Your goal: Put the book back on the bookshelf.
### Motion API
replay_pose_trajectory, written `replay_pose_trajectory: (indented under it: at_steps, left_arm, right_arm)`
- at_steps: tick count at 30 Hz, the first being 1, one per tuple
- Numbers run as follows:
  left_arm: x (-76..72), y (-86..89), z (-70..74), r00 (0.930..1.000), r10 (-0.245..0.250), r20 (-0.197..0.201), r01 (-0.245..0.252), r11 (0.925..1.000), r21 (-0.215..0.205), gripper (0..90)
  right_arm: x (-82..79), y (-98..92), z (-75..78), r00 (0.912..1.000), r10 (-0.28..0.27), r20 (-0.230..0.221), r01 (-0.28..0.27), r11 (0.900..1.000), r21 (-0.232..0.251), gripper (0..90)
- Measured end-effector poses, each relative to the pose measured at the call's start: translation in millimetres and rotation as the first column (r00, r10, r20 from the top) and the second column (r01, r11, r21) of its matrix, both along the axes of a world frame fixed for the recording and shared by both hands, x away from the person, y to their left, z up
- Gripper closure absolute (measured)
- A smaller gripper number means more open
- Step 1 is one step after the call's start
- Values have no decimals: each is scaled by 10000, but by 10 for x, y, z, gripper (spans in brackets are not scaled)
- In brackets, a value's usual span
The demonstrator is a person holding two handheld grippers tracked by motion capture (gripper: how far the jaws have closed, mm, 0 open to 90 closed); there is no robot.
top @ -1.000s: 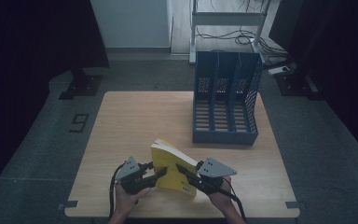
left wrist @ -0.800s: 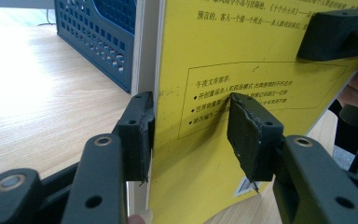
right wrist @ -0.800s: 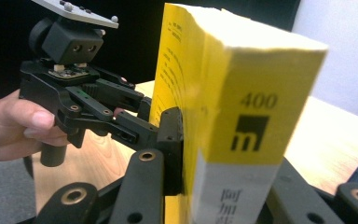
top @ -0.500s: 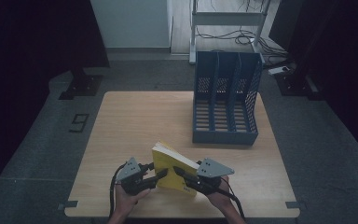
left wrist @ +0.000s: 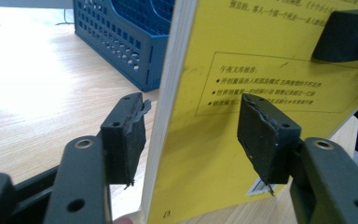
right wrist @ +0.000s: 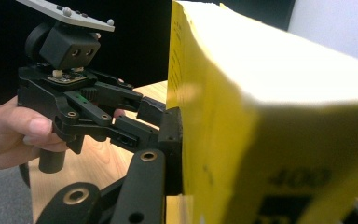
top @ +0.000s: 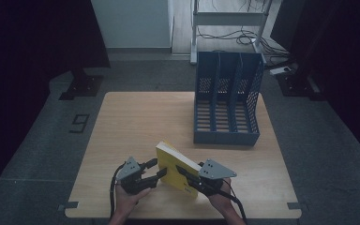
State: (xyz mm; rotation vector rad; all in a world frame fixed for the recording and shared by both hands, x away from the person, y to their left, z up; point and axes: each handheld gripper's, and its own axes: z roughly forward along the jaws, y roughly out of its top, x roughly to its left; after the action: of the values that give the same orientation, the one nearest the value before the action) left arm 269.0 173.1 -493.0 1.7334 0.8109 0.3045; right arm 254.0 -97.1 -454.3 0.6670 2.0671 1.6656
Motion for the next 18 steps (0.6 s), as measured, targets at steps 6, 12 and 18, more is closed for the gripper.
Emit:
replay_pose_trajectory:
  at_steps: [6,12,18]
  left_arm:
    - [8,-4,-8,9999,24,-98,-24,10000,39,398]
    - [19,-7,-20,9997,3,-227,-1,10000,73,396]
    - [33,-10,-39,9990,33,-456,-29,10000,81,396]
  right_arm:
    - [-16,-20,17,9998,-191,95,190,9998,31,736]
    - [-50,-48,64,9986,-375,361,376,9993,-3,737]
    - [-50,-130,107,9967,-704,413,697,9974,178,737]
